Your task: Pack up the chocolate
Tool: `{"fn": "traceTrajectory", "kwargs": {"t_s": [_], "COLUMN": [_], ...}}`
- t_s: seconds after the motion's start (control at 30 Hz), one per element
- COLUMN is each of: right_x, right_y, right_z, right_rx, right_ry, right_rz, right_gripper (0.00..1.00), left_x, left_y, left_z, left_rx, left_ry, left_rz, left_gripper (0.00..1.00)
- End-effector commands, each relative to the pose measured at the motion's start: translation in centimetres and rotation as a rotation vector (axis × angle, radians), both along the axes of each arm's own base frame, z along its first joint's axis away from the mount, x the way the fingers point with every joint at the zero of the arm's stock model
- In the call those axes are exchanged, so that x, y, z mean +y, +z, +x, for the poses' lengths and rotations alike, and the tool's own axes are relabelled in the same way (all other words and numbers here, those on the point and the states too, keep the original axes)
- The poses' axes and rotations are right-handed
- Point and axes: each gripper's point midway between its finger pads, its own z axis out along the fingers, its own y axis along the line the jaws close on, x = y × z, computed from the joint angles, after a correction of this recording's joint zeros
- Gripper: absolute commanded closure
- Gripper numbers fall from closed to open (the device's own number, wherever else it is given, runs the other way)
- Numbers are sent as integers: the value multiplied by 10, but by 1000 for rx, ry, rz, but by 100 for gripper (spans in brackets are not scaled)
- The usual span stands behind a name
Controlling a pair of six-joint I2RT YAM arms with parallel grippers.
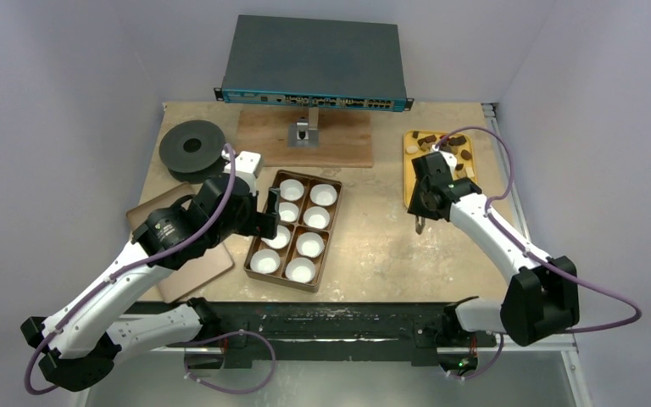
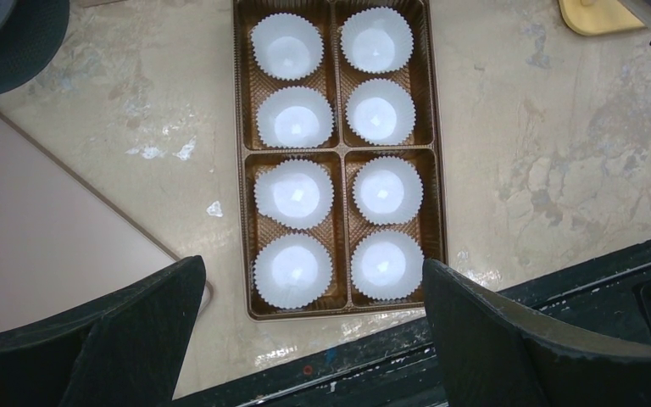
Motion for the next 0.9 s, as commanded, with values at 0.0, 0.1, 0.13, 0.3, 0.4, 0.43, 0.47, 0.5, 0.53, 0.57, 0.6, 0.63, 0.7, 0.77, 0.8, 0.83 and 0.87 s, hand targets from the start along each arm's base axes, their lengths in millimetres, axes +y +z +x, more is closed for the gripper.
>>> {"fn": "traceTrajectory", "kwargs": {"t_s": [0.0, 0.1, 0.13, 0.3, 0.4, 0.43, 0.47, 0.5, 0.53, 0.57, 0.6, 0.63, 0.7, 0.77, 0.8, 0.83, 0.87], "right_x": [-2, -2, -2, -3, -8, -8, -7, -7, -6, -5, -3, -1, 1, 2, 3, 2, 2], "right_y": [11, 10, 9, 4, 4, 3, 4, 4, 4, 3, 3, 3, 5, 9, 11, 12, 12], "right_z": [-5, -6, -7, -12, -15, -16, -17, -18, -19, -20, -21, -22, -23, -23, -23, -22, -22], "right_rx": [-27, -23, -19, -4, 8, 10, 10, 11, 10, 12, 15, 15, 10, 2, -1, -3, -5], "right_ry": [-4, 6, 7, 9, 7, 8, 11, 13, 15, 18, 25, 30, 36, 39, 41, 41, 38], "right_rz": [15, 7, 6, 5, -19, -17, -11, -7, -1, 5, 16, 27, 38, 44, 47, 47, 43], "right_gripper": [67, 57, 55, 54, 55, 55, 55, 55, 55, 55, 55, 55, 55, 56, 57, 57, 57], "left_x": [-4, -5, -5, -4, -3, -3, -3, -3, -3, -3, -4, -4, -5, -5, -6, -6, -6], "left_y": [15, 14, 14, 15, 14, 14, 14, 14, 13, 13, 13, 13, 13, 13, 12, 13, 12], "left_z": [3, 3, 3, 2, 1, 1, 1, 1, 1, 1, 1, 1, 2, 2, 2, 2, 2], "left_rx": [-27, -22, -22, -24, -22, -22, -22, -21, -21, -20, -20, -20, -20, -19, -18, -18, -16], "left_ry": [-2, -6, -6, -4, -1, 0, -1, 0, 0, 0, 0, 0, -3, -4, -4, -4, -5], "left_rz": [-40, -43, -44, -46, -43, -43, -44, -45, -45, -46, -46, -47, -48, -50, -50, -52, -52], "left_gripper": [0, 0, 0, 0, 0, 0, 0, 0, 0, 0, 0, 0, 0, 0, 0, 0, 0]}}
